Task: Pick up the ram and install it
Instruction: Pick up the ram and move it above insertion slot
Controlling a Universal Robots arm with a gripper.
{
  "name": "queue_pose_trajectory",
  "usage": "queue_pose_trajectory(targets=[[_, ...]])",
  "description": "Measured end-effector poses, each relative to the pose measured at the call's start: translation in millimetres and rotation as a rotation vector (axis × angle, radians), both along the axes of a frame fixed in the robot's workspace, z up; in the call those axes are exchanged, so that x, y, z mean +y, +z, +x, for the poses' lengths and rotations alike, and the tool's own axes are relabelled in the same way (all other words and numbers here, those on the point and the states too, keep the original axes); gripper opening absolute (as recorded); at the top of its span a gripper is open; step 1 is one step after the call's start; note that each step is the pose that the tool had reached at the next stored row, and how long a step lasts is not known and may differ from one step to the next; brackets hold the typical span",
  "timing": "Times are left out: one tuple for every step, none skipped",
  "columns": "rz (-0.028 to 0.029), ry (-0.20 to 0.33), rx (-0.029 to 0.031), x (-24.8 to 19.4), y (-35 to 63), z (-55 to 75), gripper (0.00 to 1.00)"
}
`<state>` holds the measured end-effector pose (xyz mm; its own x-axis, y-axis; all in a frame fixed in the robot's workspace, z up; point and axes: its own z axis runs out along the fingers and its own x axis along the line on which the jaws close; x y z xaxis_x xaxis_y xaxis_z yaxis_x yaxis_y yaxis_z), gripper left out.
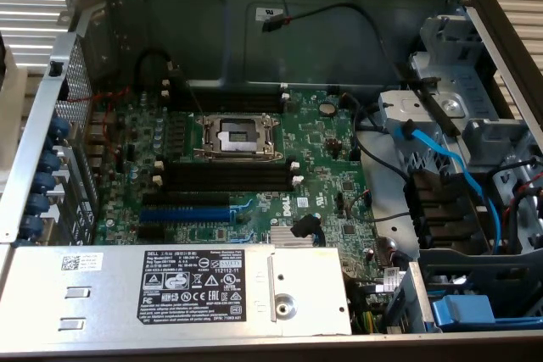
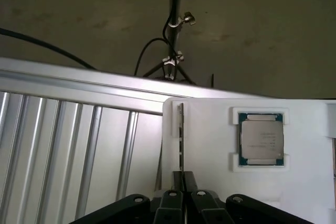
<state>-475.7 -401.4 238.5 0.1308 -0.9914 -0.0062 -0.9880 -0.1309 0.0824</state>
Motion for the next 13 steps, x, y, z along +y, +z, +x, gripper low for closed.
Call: queue_pose_trajectory(targets=[[0.0001,0.0,0.0004,0.6,1.2,0.1,0.12],[0.0001,0.0,0.001,1.0,2.5,0.1,0.12],[0.0001,0.0,0.0022,1.1,4.1,0.1,0.12],[0.0001,0.0,0.0032,1.2,5.9,0.1,0.12],[0.0,0.0,0.0045,1.2,8.7,0.0,0.12],[-0.0001,0.0,0.0055,1.2,12.8,0.0,0.12],[0.0001,0.0,0.0065,1.3,16.6,0.0,0.12],[0.0,0.0,0.0078,1.3,21.1,0.0,0.12],[0.0,0.0,0.0088,1.3,25.6,0.0,0.12],[0.0,0.0,0.0098,1.2,30.1,0.0,0.12],[0.0,0.0,0.0102,1.2,34.3,0.0,0.12],[0.0,0.0,0.0106,1.3,39.2,0.0,0.12],[0.0,0.0,0.0109,1.3,43.7,0.0,0.12]])
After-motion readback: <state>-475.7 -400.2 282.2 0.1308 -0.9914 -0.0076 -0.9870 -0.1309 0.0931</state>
